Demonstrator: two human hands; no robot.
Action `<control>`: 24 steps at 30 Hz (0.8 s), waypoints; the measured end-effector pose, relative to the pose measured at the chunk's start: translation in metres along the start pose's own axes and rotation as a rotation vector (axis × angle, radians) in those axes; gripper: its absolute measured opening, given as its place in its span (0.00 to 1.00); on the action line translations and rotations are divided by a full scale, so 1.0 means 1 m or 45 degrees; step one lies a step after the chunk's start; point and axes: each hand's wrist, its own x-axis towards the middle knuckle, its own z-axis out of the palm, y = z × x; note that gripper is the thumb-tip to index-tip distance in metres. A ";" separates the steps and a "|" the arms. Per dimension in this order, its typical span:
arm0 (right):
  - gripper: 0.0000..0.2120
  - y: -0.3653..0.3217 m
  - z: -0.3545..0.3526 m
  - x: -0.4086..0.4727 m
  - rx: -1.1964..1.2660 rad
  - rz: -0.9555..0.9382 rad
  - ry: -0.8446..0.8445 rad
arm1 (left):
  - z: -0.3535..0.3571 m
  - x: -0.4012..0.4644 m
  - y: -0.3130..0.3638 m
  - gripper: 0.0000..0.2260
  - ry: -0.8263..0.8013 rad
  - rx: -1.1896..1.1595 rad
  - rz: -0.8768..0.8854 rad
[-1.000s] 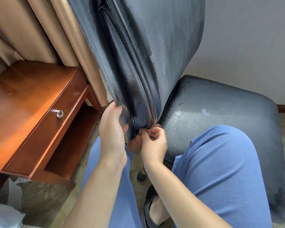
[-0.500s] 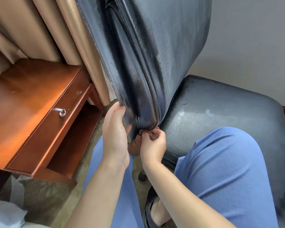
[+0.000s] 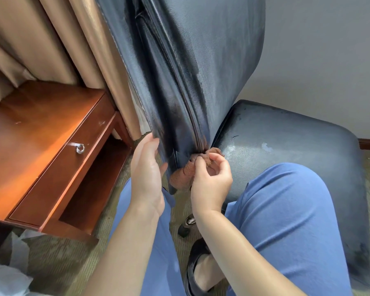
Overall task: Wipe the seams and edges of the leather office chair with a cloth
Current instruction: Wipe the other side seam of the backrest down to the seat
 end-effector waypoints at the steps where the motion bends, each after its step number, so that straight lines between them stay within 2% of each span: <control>1: 0.10 -0.004 0.000 0.000 0.002 -0.048 -0.003 | 0.000 -0.001 0.000 0.15 -0.001 0.003 0.003; 5: 0.07 -0.011 0.001 0.003 -0.142 -0.308 -0.014 | 0.001 0.000 0.000 0.14 0.019 0.017 -0.001; 7: 0.09 -0.007 0.002 0.005 -0.231 -0.412 -0.011 | 0.001 0.000 0.000 0.15 0.023 0.025 0.000; 12: 0.10 0.007 0.002 0.005 -0.367 -0.531 0.019 | 0.001 0.000 0.002 0.15 0.012 0.033 0.006; 19: 0.08 0.018 0.005 0.008 -0.443 -0.521 0.052 | 0.001 0.003 0.003 0.15 -0.022 0.066 0.033; 24: 0.07 0.021 0.008 0.008 -0.427 -0.328 0.016 | 0.001 0.006 0.006 0.15 -0.005 0.076 0.020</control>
